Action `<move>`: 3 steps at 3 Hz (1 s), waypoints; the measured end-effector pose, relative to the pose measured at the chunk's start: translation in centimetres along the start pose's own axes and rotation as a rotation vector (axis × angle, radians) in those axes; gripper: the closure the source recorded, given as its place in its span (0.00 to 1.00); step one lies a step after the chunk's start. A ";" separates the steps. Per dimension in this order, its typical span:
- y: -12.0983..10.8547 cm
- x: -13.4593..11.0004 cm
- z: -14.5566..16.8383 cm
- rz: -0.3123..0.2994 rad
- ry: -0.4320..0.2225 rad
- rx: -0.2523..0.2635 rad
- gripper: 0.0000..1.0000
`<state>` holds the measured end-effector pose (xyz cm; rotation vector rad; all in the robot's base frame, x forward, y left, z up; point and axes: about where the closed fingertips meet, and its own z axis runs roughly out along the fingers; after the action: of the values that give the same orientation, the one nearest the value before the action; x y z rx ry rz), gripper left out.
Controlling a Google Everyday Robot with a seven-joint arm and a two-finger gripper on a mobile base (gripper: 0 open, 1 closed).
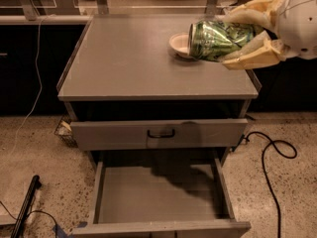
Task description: Pick green can from middle drawer and place on counter
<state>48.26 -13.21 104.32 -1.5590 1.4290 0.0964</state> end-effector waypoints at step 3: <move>-2.0 3.7 8.0 0.023 0.031 -0.105 1.00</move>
Offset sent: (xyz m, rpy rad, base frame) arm 0.0823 0.0263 -0.0636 -0.0484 0.1160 0.0392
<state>55.19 -10.83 99.05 -1.6358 1.4866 0.1637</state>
